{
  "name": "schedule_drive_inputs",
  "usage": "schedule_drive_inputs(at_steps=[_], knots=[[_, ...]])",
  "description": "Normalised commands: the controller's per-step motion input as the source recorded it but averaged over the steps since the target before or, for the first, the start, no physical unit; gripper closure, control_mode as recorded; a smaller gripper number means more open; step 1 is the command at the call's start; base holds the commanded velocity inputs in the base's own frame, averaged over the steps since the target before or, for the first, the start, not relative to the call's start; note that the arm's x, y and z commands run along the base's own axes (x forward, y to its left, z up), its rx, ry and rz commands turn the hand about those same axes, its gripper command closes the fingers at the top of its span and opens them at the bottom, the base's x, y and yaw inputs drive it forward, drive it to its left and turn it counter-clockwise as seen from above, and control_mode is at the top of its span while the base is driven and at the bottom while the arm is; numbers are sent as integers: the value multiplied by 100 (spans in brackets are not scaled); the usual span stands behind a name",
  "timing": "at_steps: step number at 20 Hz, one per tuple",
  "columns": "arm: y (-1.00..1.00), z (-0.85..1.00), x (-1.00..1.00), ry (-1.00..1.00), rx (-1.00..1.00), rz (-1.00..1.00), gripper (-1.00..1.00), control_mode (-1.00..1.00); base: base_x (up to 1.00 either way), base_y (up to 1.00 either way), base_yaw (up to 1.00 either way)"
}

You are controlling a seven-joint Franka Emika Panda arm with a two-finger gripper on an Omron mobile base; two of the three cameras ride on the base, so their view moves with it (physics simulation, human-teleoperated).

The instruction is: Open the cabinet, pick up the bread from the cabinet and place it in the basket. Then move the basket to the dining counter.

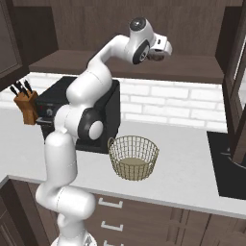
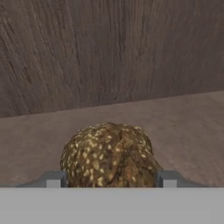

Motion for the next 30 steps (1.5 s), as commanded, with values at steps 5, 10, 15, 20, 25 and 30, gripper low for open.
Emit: schedule_drive_inputs(at_steps=[5, 10, 15, 20, 25, 30], knots=[[0, 0, -10, -28, 6, 0, 100, -100, 0, 0, 0], [0, 2, -29, -9, 0, -3, 100, -100, 0, 0, 0], [-3, 11, -97, -12, 1, 0, 100, -100, 0, 0, 0], [5, 0, -100, -12, 0, 0, 100, -100, 0, 0, 0], [30, 7, -100, -11, 0, 0, 100, -100, 0, 0, 0], [30, 15, -100, -6, 0, -1, 100, -100, 0, 0, 0]])
